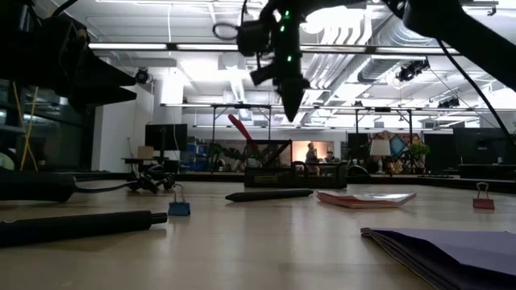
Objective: Pick and place office supplies into organizer
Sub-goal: Put the pink binder clip into the mesh desk organizer
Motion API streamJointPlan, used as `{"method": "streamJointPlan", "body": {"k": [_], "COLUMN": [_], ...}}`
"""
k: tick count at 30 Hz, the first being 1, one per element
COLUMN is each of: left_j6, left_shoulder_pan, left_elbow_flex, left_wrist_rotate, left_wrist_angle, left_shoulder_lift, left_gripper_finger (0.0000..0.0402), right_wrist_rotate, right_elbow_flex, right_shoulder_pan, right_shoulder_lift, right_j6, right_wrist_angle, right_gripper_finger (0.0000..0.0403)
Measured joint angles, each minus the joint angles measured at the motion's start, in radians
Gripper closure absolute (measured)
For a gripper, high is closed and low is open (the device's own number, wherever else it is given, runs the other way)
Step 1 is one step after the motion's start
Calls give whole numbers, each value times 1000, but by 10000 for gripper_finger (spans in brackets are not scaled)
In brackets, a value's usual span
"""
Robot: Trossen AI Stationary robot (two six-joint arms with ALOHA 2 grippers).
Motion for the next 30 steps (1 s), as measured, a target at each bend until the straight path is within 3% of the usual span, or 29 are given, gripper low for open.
{"method": "streamJointPlan", "body": {"k": [4,13,30], "left_j6": [0,0,0], "left_shoulder_pan": [0,0,0], "left_elbow_flex": [0,0,0], "left_wrist_rotate": [0,0,0], "left_wrist_angle": [0,0,0], "left_shoulder_lift": [0,0,0], "left_gripper_finger": [169,169,169], "right_wrist_rotate": [-57,-71,91], "right_elbow_flex": [0,0,-27], "right_shoulder_pan": [38,138,442], "right_shoulder_lift": [-67,-212,-387], "right_j6": [86,204,462], "right_wrist_angle": [7,42,-48], "right_gripper_finger": [279,279,280]}}
